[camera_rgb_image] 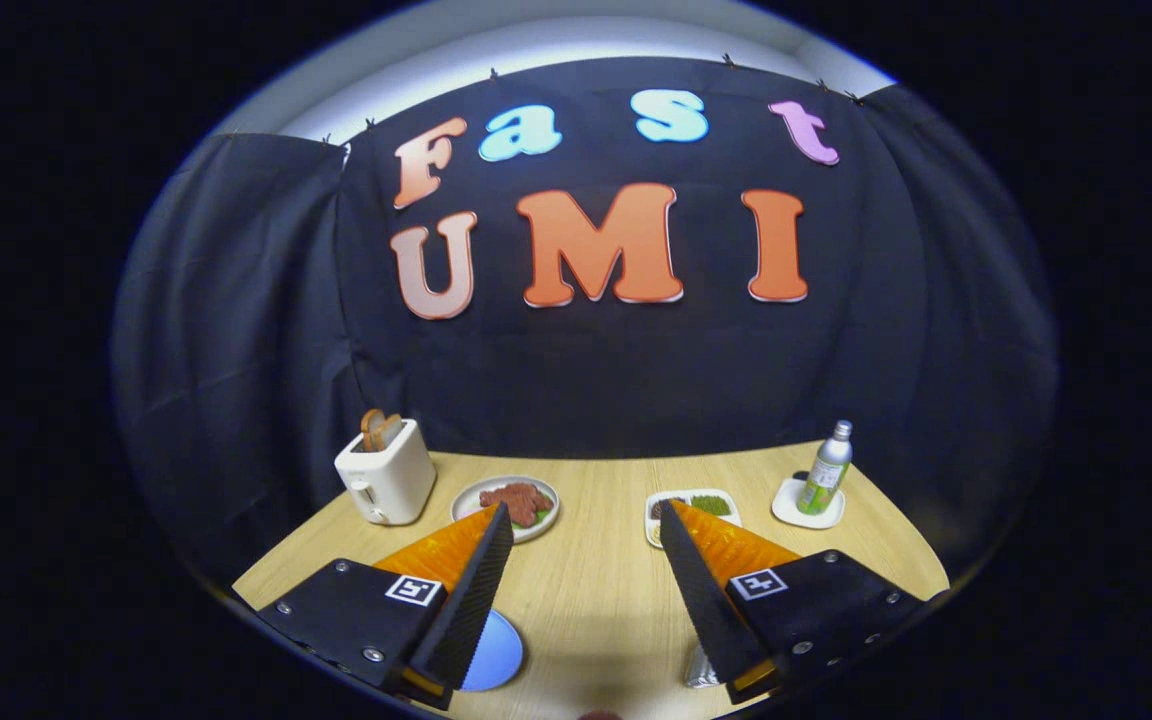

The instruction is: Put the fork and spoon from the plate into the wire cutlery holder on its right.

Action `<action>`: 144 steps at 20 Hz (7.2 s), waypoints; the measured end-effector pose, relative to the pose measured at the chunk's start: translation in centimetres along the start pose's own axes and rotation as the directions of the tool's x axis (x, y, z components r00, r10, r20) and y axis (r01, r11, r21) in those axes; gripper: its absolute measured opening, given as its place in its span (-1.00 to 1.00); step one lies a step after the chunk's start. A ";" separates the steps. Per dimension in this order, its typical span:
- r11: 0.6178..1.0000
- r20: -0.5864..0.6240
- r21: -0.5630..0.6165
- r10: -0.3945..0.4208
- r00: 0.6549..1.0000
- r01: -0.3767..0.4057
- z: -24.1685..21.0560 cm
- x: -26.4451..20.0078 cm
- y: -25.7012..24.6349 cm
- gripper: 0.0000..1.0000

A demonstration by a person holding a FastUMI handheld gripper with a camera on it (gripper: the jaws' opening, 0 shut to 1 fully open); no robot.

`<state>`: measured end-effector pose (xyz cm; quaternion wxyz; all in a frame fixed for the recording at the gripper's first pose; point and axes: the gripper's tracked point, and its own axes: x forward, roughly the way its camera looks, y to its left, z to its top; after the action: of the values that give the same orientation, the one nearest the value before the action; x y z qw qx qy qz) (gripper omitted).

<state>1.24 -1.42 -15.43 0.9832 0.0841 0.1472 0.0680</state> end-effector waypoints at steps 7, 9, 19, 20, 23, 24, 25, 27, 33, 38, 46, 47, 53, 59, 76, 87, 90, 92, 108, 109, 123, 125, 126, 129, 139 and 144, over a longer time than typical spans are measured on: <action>0.999 0.037 0.012 0.049 0.998 -0.049 -0.9 1.5 6.4 0.78; 0.998 0.025 0.002 0.067 0.997 -0.067 -1.6 2.0 8.5 0.79; 0.994 -0.333 0.012 0.106 0.937 -0.108 -13.2 3.6 17.2 0.83; 0.994 -0.389 0.023 0.110 0.915 -0.110 -14.7 3.7 17.6 0.83; 0.994 -0.567 0.034 0.108 0.817 -0.107 -19.7 3.1 18.4 0.84; 0.994 -0.619 0.034 0.106 0.779 -0.108 -21.0 2.7 18.5 0.84; 0.993 -0.662 0.036 0.106 0.742 -0.110 -22.2 2.4 18.6 0.84; 0.993 -0.735 0.024 0.098 0.671 -0.119 -24.4 1.9 18.5 0.84; 0.985 -0.891 -0.010 0.070 0.449 -0.173 -29.7 -0.2 19.1 0.80; 0.989 -0.950 0.011 0.057 0.308 -0.148 -31.8 -1.8 19.9 0.68; 0.994 -0.984 0.000 0.019 0.176 -0.108 -32.8 -2.9 19.8 -0.17; 0.994 -0.985 -0.018 0.001 0.171 -0.107 -32.9 -2.9 19.5 -0.31; 0.992 -0.976 -0.016 0.012 0.218 -0.124 -32.5 -2.5 19.2 -0.89; 0.995 -0.953 0.049 0.071 0.294 -0.083 -29.1 -2.6 17.1 -0.90; 0.995 -0.945 -0.001 -0.032 0.327 0.095 -18.5 -9.4 -11.0 -0.90; 1.000 -0.996 0.022 0.020 0.091 0.016 -21.4 -12.3 -14.7 -0.90; 0.999 -0.997 0.033 0.031 0.074 0.032 -21.8 -12.2 -15.0 -0.88; 0.998 -0.997 0.047 0.044 0.064 0.041 -21.8 -12.4 -15.1 -0.86; 0.984 -0.955 0.107 0.062 0.290 0.141 -19.3 -8.1 -15.6 -0.58; 0.986 -0.947 0.101 0.055 0.316 0.132 -20.1 -7.4 -15.6 -0.55; 0.977 -0.928 0.193 0.153 0.340 0.089 -23.5 -4.7 -14.5 -0.52; 0.976 -0.928 0.203 0.168 0.332 0.074 -23.9 -4.6 -14.4 -0.51; 0.975 -0.929 0.209 0.176 0.325 0.069 -24.0 -4.6 -14.4 -0.50; 0.972 -0.931 0.229 0.203 0.302 0.052 -24.8 -4.6 -14.1 -0.50; 0.955 -0.868 0.298 0.273 0.415 -0.005 -23.3 -2.8 -14.1 -0.55; 0.930 -0.758 0.365 0.326 0.565 -0.046 -19.4 -1.7 -14.0 -0.13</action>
<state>-4.71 -12.56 -35.86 0.7694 0.2096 0.5761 0.1797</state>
